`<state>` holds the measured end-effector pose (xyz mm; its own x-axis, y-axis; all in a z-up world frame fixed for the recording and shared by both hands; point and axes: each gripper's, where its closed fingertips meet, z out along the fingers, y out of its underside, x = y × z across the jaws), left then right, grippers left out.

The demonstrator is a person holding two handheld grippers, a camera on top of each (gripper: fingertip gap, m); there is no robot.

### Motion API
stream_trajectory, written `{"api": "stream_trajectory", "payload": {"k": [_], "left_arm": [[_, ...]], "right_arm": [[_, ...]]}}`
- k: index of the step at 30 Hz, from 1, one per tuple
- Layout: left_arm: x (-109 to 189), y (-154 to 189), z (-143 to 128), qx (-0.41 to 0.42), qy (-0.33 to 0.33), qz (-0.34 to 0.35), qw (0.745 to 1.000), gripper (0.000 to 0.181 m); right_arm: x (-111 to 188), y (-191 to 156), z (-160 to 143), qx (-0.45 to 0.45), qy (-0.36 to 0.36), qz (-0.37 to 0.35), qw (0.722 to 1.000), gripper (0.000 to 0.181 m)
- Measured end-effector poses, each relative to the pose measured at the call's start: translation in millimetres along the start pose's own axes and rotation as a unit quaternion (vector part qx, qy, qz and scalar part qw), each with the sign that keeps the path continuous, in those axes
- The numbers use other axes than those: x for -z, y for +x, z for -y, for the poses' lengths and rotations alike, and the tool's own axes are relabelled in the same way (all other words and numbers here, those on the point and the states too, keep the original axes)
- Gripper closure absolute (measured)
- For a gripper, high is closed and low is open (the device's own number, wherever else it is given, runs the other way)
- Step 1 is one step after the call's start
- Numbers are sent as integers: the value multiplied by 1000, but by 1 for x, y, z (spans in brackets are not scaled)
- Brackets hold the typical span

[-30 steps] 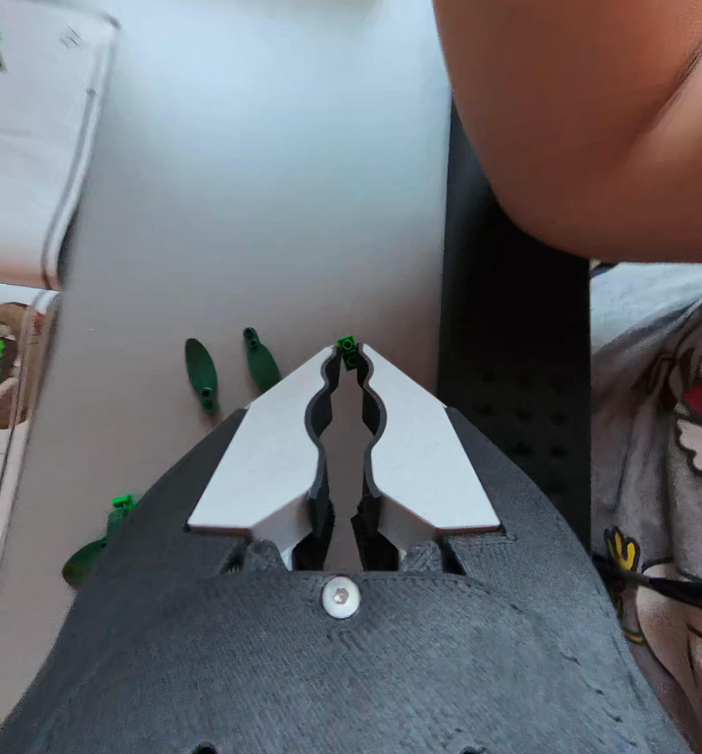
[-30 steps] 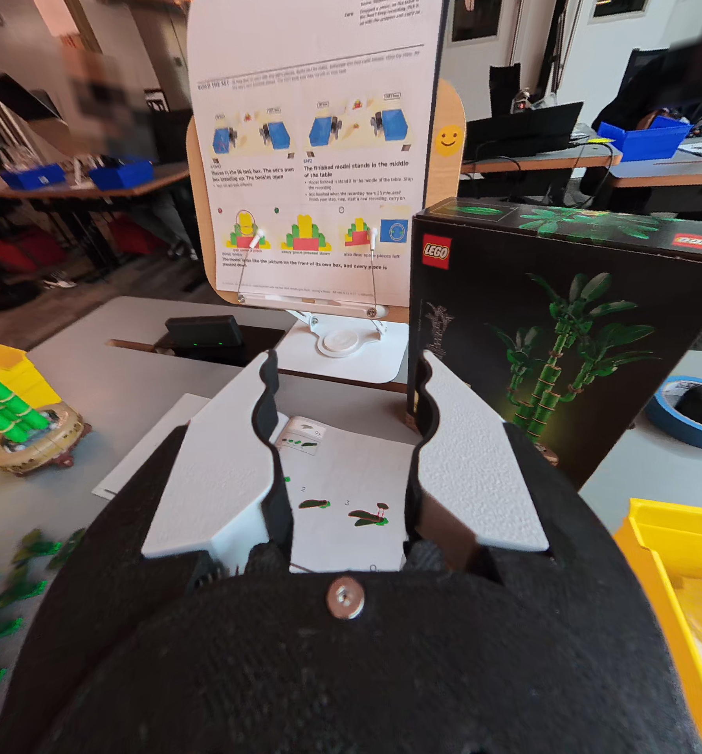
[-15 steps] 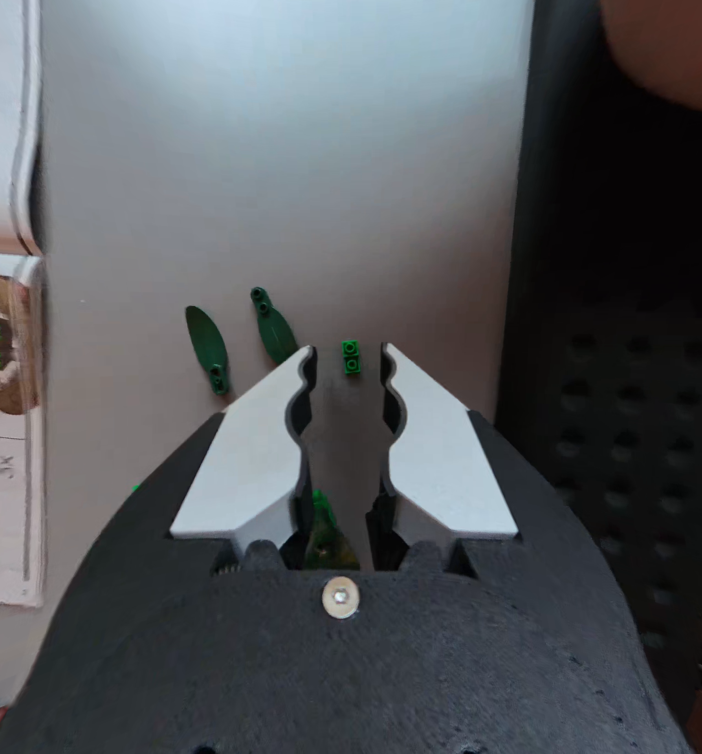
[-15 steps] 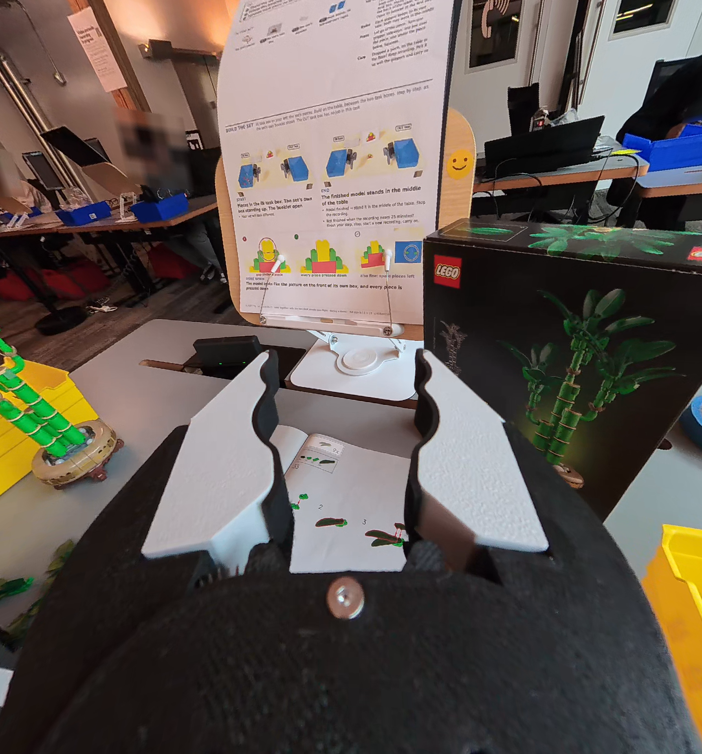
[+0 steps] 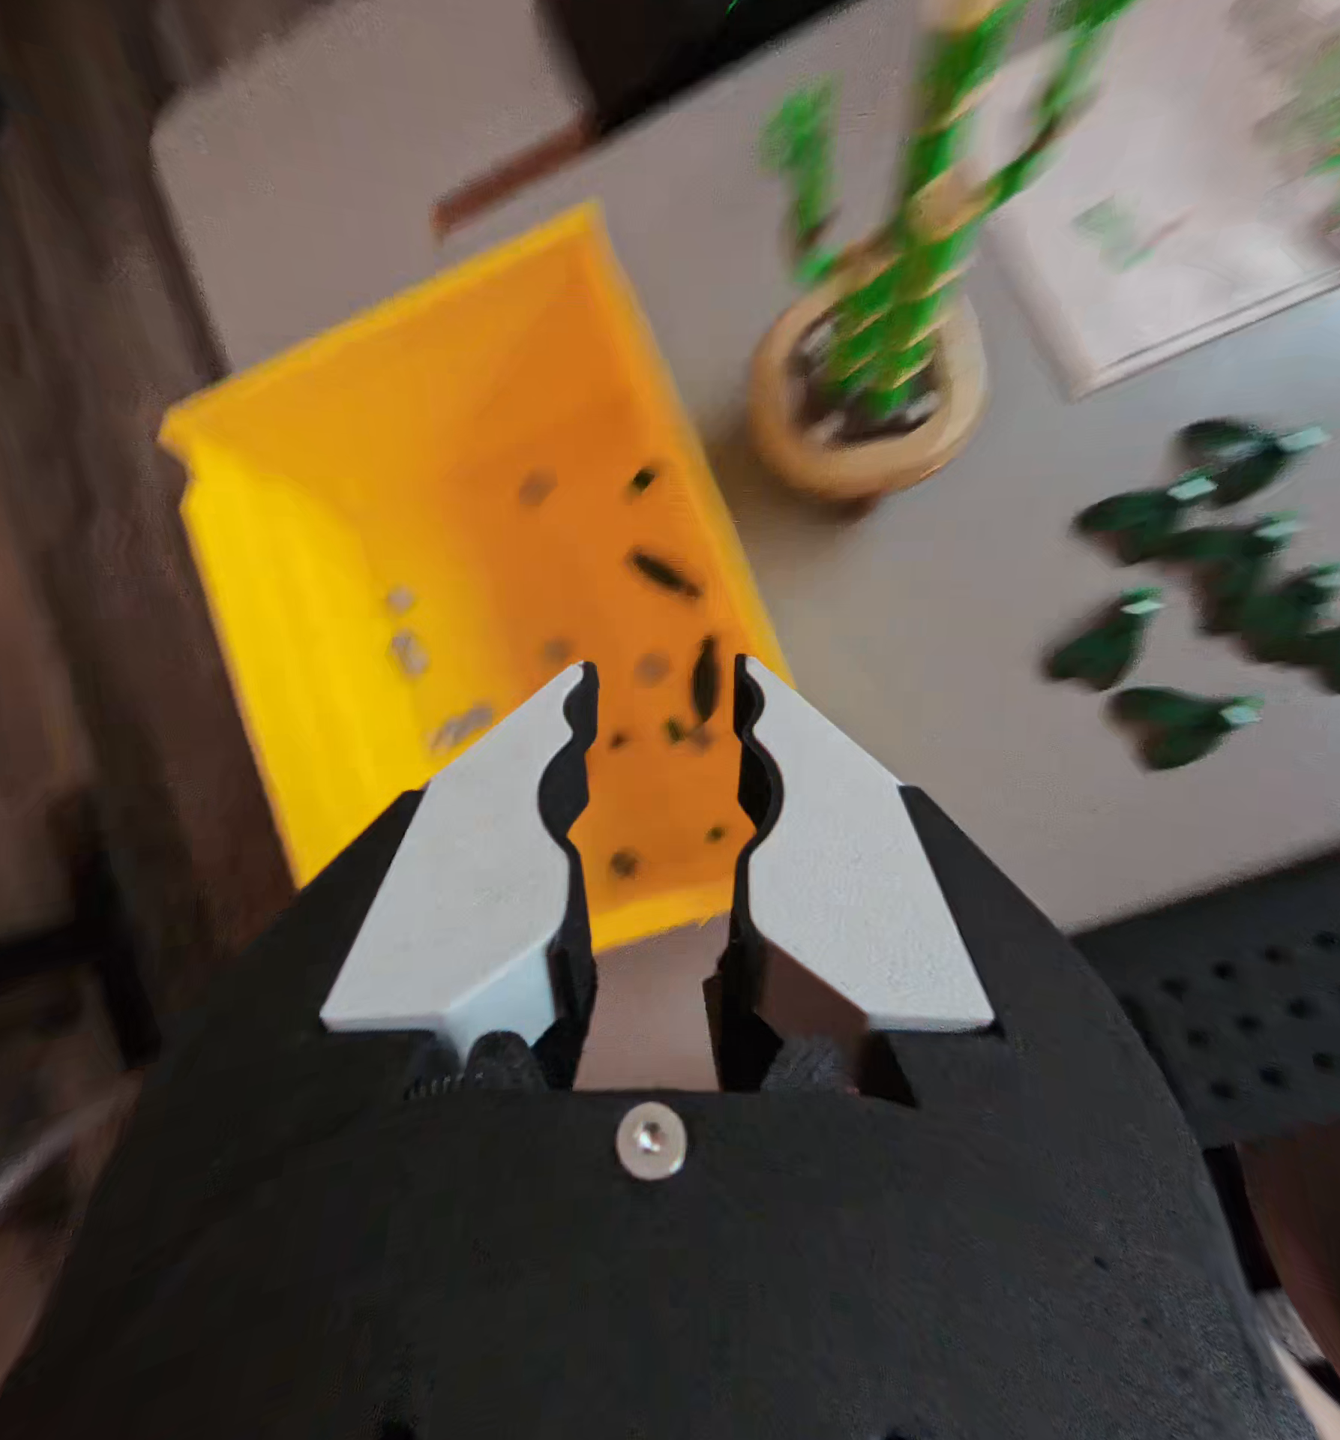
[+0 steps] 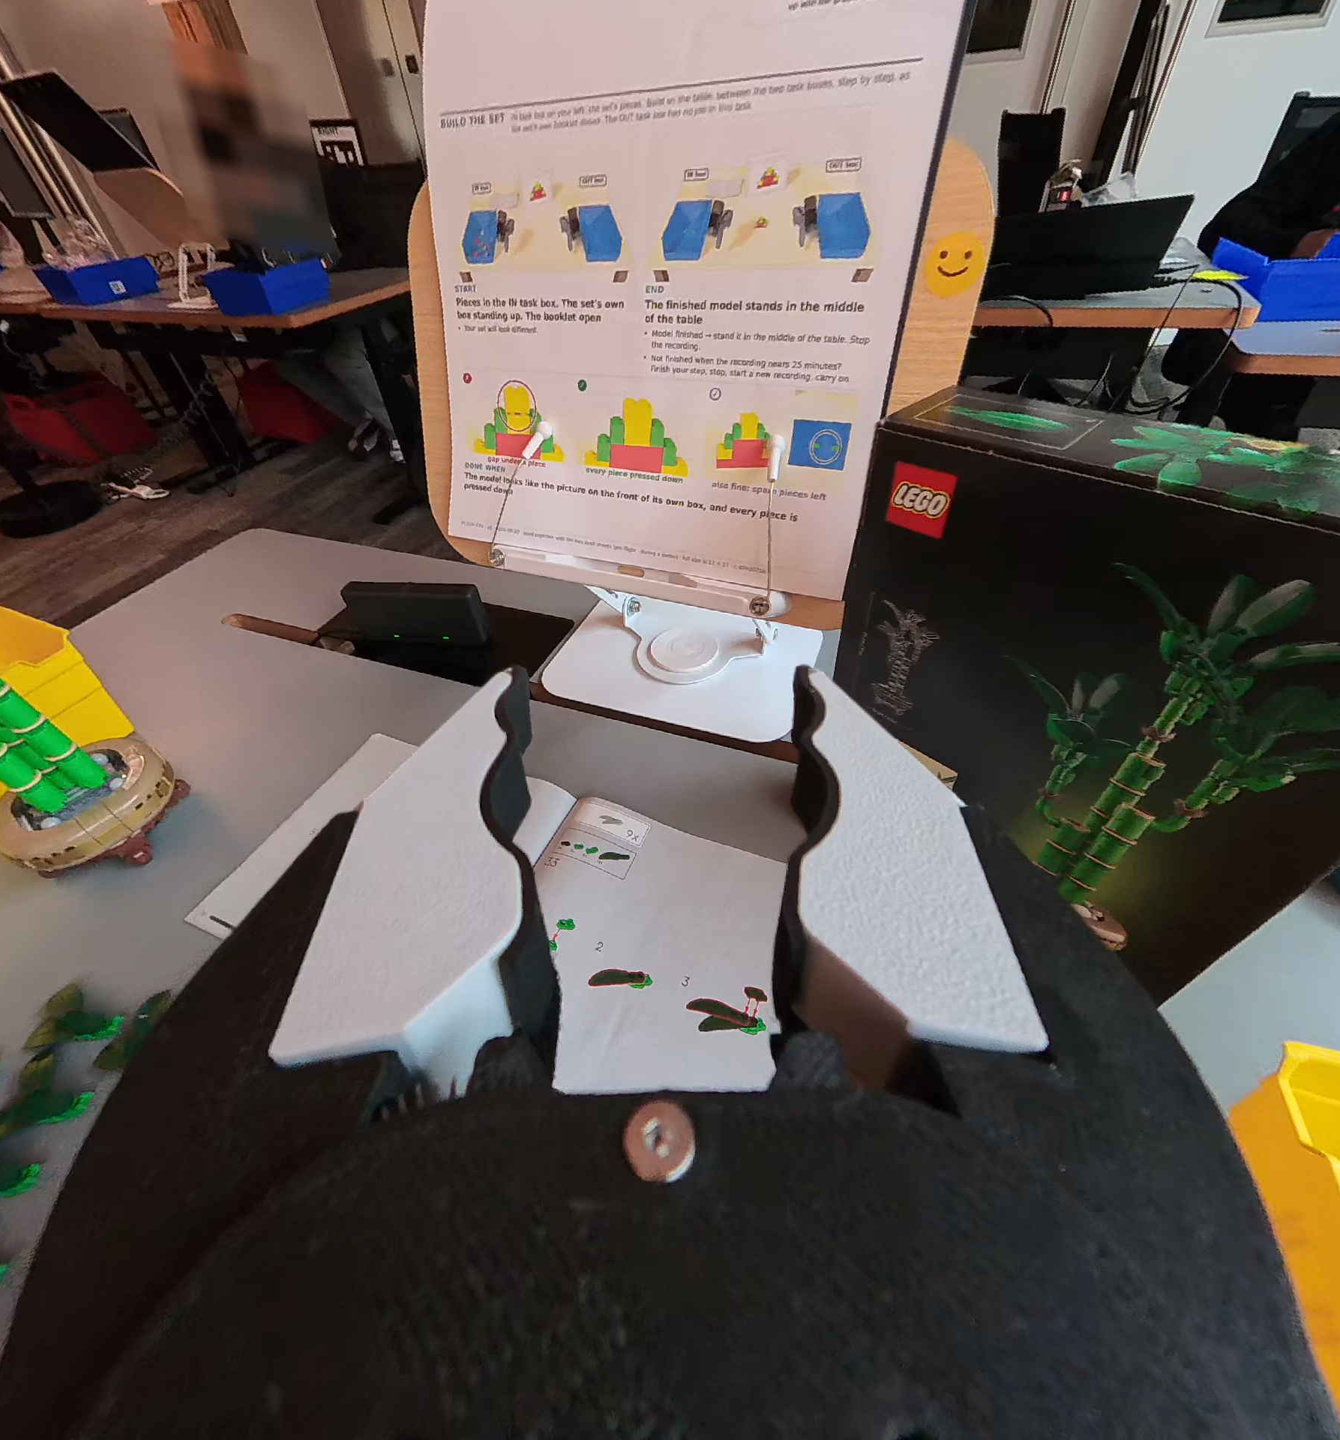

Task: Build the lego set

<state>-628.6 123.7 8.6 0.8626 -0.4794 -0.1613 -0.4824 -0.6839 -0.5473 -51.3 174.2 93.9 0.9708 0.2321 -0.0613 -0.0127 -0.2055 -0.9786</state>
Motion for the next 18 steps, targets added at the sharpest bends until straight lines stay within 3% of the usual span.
{"api": "stream_trajectory", "payload": {"k": [1,5,12,18], "left_arm": [[-9,-17,-17,21,-31,4,999,149],[-49,-24,-51,78,-116,-104,985,157],[-99,-8,-90,94,-248,-207,942,158],[-123,-1,-100,88,-307,-203,926,159]], "right_arm": [[-2,-1,-1,3,-5,-1,1000,115],[-6,-3,-7,14,-19,-11,1000,114],[-5,0,-10,17,-28,-24,999,113],[-5,1,-12,14,-29,-23,999,114]]}}
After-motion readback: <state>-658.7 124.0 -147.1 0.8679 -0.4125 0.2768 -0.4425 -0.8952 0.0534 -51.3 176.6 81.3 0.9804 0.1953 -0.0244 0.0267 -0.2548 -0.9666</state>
